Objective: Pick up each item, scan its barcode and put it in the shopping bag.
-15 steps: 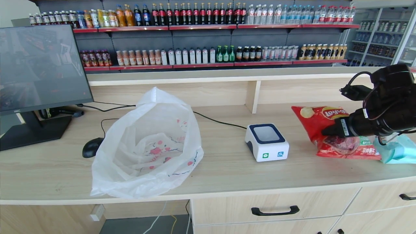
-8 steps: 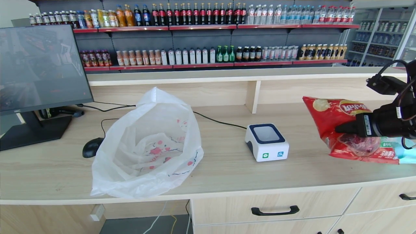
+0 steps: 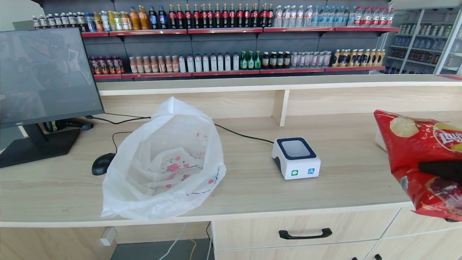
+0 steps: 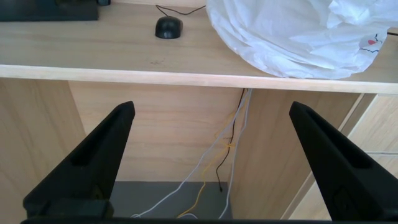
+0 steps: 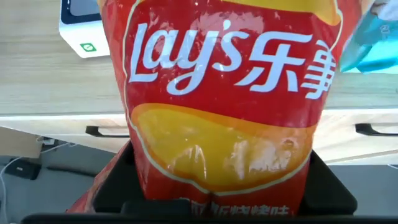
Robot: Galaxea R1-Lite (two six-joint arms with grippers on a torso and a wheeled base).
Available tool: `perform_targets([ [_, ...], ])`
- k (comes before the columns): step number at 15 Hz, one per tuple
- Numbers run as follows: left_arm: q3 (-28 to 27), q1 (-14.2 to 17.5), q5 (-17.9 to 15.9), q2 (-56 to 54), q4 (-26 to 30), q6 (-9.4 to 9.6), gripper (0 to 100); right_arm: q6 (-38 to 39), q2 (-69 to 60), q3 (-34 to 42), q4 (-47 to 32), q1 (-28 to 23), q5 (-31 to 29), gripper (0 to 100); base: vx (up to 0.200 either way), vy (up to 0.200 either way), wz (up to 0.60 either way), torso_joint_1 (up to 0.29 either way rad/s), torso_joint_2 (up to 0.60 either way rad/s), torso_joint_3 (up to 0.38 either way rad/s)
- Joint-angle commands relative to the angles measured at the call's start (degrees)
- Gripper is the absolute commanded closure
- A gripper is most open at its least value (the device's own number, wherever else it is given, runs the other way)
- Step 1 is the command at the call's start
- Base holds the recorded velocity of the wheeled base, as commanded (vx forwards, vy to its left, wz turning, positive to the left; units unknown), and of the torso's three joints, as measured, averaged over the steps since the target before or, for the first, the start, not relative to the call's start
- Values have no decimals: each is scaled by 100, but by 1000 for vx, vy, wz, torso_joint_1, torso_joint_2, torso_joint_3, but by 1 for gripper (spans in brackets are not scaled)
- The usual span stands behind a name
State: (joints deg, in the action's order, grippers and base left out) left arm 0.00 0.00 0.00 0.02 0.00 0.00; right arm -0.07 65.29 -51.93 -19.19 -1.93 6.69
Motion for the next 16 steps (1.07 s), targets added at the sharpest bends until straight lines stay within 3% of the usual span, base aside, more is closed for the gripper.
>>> perform_targets([
  [1, 0, 0, 0, -2, 0, 0, 0, -1, -922, 526, 3, -1, -72, 100, 0, 0, 0, 0, 0, 0],
  [7, -9, 0, 0, -2, 0, 0, 0, 69, -1467, 781, 64, 8, 16, 100, 0, 0, 0, 0, 0, 0],
  [13, 0, 0, 0, -2, 0, 0, 0, 921, -1291, 1194, 961, 8, 2055, 100, 0, 0, 0, 0, 0, 0],
  [16, 0, 0, 0, -2, 0, 0, 0, 1036, -1115, 1625, 1137, 61, 2495, 100, 0, 0, 0, 0, 0, 0],
])
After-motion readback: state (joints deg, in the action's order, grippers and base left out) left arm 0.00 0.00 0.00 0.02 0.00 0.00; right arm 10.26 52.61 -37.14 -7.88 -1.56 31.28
